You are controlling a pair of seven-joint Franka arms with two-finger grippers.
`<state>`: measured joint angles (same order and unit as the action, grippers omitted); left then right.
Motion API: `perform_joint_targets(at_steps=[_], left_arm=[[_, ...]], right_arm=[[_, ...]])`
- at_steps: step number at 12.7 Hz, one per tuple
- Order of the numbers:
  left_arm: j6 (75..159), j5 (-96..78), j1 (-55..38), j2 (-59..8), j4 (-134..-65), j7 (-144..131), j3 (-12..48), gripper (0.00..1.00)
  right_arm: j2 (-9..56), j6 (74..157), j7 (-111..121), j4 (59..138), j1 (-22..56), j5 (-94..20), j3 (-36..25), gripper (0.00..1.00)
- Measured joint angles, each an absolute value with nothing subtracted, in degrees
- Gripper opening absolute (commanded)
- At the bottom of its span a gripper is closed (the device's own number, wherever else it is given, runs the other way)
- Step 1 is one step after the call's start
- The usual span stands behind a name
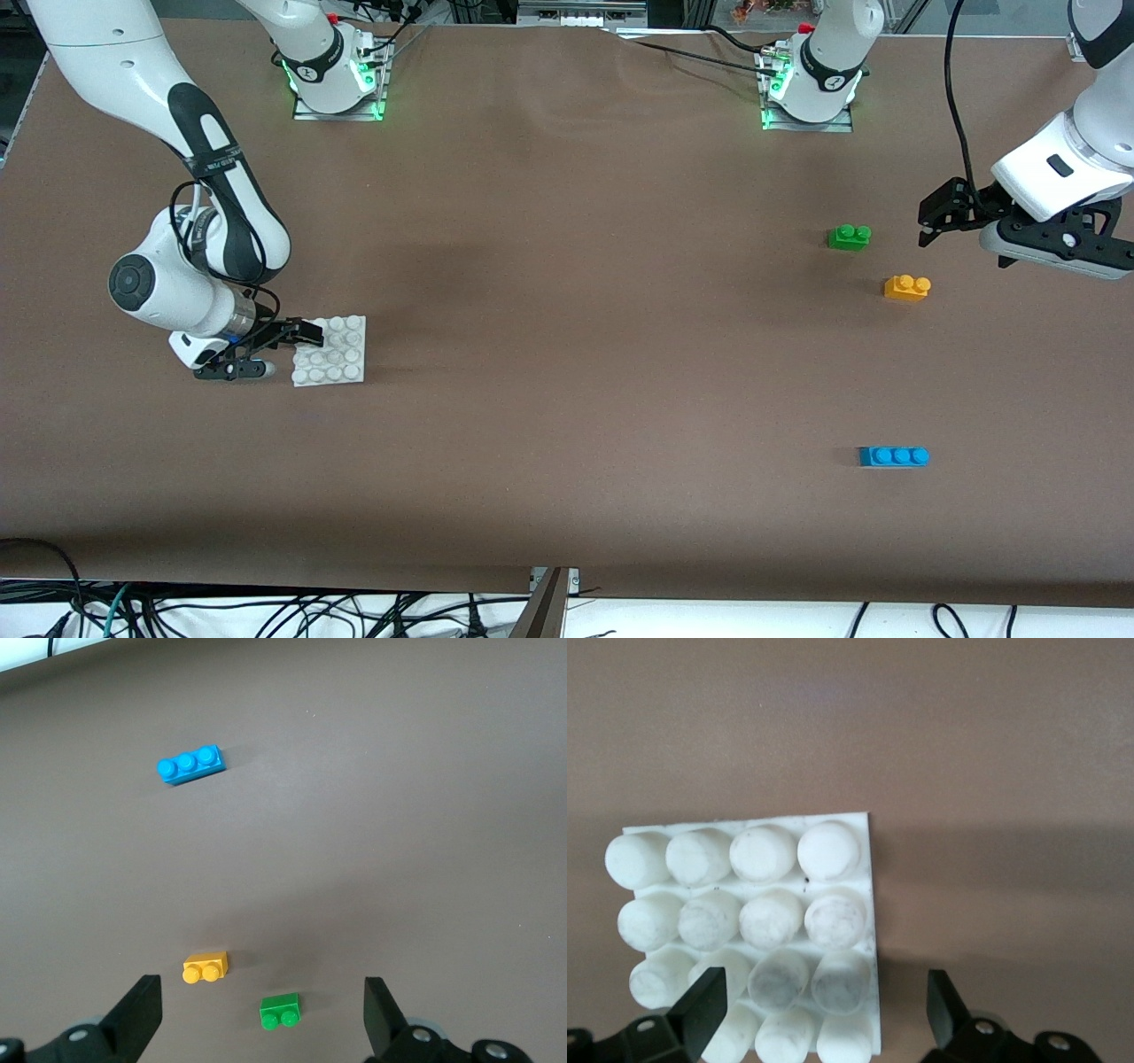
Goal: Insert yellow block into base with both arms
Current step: 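Lower the right gripper onto the white base plate and grasp its edge, then slide the white base plate with the right gripper toward the table middle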
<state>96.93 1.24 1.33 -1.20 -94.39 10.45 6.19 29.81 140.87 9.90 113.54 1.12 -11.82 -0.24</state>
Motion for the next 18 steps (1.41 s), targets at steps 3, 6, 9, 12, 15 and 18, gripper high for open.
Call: perform_joint_targets(at_steps=[3,6,9,12,15,18], left_arm=[[96.93,1.24,1.33,-1.2,-94.39,10.45,6.18,1.0],[96.93,1.24,1.34,-1.2,-94.39,10.45,6.18,1.0],[96.93,1.24,1.35,-1.2,-94.39,10.45,6.14,1.0],[96.93,1.24,1.35,-1.2,-94.39,10.45,6.09,1.0],[96.93,1.24,1.35,-1.2,-94.39,10.45,6.07,1.0],[96.93,1.24,1.35,-1.2,-94.39,10.45,6.04,1.0]], right_arm=[[31.32,140.91,9.91,112.17,1.13,-11.88,-0.24,1.0],[32.44,141.13,9.92,111.85,1.14,-11.93,-0.24,1.0],[32.67,141.16,9.92,111.54,1.16,-12.01,-0.24,0.99],[32.87,141.15,9.92,111.42,1.19,-12.24,-0.14,0.71],[32.87,141.11,9.93,111.1,1.35,-12.5,0.08,0.57],[32.55,140.89,9.93,110.94,1.52,-12.51,0.08,0.5]])
